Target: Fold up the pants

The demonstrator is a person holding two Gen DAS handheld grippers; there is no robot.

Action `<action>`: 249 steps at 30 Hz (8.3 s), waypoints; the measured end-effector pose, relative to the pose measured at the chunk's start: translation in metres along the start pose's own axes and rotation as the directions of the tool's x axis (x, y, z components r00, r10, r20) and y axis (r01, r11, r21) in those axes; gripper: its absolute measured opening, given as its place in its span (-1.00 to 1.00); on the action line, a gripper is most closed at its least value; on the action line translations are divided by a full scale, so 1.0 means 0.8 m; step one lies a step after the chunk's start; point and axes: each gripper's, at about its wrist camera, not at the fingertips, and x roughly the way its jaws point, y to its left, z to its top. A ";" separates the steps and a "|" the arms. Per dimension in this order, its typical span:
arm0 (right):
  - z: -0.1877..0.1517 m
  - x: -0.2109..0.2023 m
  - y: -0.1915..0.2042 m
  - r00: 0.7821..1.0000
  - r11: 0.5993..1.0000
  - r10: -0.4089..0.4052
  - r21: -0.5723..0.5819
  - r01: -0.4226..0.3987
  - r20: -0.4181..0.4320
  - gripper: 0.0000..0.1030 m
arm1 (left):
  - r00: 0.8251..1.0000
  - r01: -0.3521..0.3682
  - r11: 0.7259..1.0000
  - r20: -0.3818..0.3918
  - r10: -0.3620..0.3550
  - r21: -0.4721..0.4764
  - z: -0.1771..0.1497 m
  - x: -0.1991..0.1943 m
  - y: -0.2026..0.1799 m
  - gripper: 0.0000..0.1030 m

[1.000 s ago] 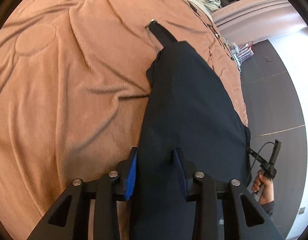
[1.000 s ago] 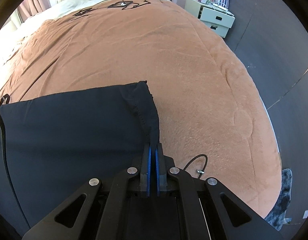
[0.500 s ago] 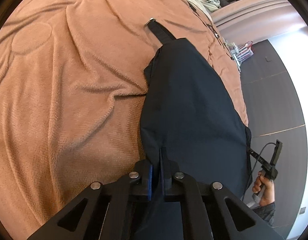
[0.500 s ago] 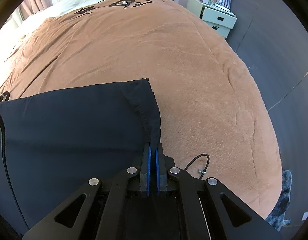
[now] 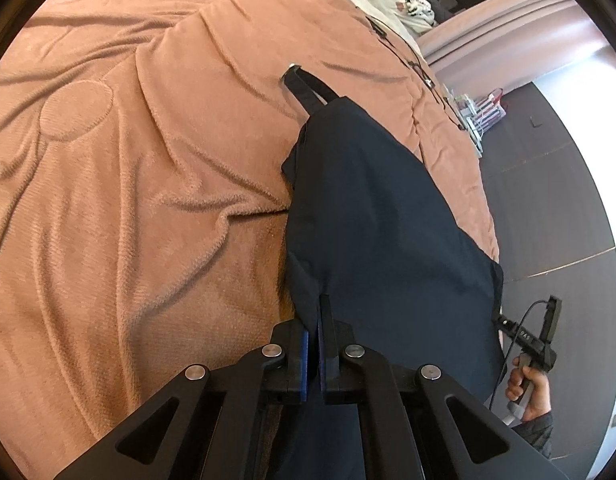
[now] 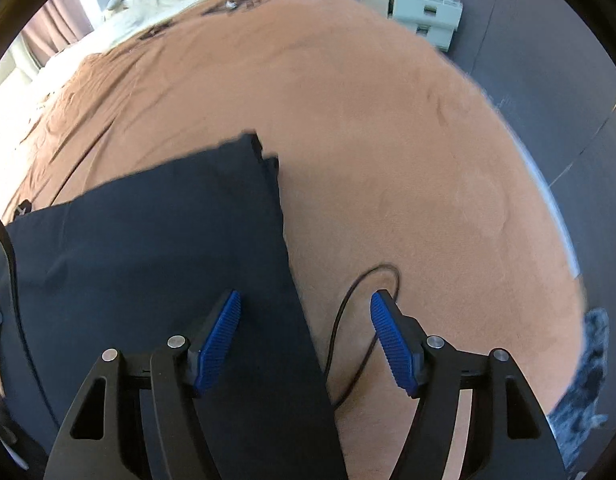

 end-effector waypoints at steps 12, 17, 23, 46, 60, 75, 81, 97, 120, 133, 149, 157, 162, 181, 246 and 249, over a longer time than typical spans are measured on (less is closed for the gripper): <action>0.009 0.005 0.019 0.990 0.991 0.125 -0.042 -0.127 -0.065 -0.40 | 0.999 -0.028 1.000 0.036 0.028 -0.013 0.018 -0.037 0.009 -0.94; 0.007 0.009 0.060 0.986 0.986 0.144 -0.074 -0.150 -0.084 -0.40 | 0.997 -0.054 0.998 0.058 0.055 -0.017 0.036 -0.066 0.034 -0.94; 0.004 0.023 0.110 0.980 0.979 0.173 -0.094 -0.182 -0.096 -0.40 | 0.992 -0.096 0.995 0.081 0.097 -0.011 0.062 -0.106 0.063 -0.94; -0.006 0.090 0.313 0.942 0.921 0.296 -0.212 -0.326 -0.162 -0.40 | 0.964 -0.200 0.967 0.145 0.222 -0.157 0.093 -0.239 0.245 -0.94; -0.021 0.100 0.364 0.945 0.913 0.275 -0.261 -0.314 -0.175 -0.40 | 0.952 -0.257 0.954 0.127 0.277 -0.156 0.074 -0.248 0.285 -0.75; -0.041 0.086 0.346 0.955 0.921 0.237 -0.271 -0.279 -0.178 -0.40 | 0.964 -0.187 0.958 0.148 0.222 -0.217 -0.028 -0.290 0.331 -0.31; -0.045 0.083 0.347 0.957 0.918 0.228 -0.289 -0.272 -0.177 -0.40 | 0.970 -0.132 0.957 0.165 0.178 -0.258 -0.067 -0.305 0.334 -0.31; -0.052 0.083 0.331 0.945 0.907 0.273 -0.280 -0.316 -0.182 -0.40 | 0.967 -0.015 0.944 0.235 0.097 -0.329 -0.096 -0.301 0.339 -0.27; -0.053 0.083 0.333 0.946 0.911 0.265 -0.272 -0.309 -0.189 -0.40 | 0.908 0.292 0.870 0.402 -0.121 -0.398 -0.134 -0.302 0.376 -0.76; -0.044 -0.003 0.358 0.965 0.901 0.253 -0.346 -0.260 -0.067 -0.40 | 0.901 0.288 0.895 0.414 -0.132 -0.342 -0.131 -0.327 0.348 -0.84; -0.088 0.005 0.507 0.937 0.787 0.306 -0.510 -0.347 -0.165 -0.40 | 0.896 0.308 0.888 0.419 -0.149 -0.343 -0.143 -0.336 0.345 -0.91; -0.108 0.047 0.562 0.910 0.715 0.326 -0.563 -0.415 -0.258 -0.40 | 0.907 0.297 0.881 0.397 -0.140 -0.367 -0.144 -0.325 0.353 -0.91; -0.097 0.077 0.577 0.931 0.723 0.269 -0.587 -0.365 -0.248 -0.46 | 0.909 0.294 0.881 0.393 -0.138 -0.370 -0.145 -0.322 0.356 -0.90; -0.028 0.146 0.632 0.965 0.777 0.190 -0.574 -0.260 -0.181 -0.46 | 0.920 0.281 0.869 0.373 -0.123 -0.407 -0.143 -0.312 0.362 -0.90; -0.087 0.092 0.599 0.834 0.708 0.449 -0.442 -0.551 -0.320 -0.55 | 0.893 0.302 0.937 0.397 -0.213 -0.175 -0.073 -0.360 0.248 -0.89; -0.101 0.102 0.599 0.832 0.705 0.434 -0.444 -0.552 -0.345 -0.56 | 0.895 0.296 0.943 0.391 -0.216 -0.155 -0.068 -0.361 0.236 -0.89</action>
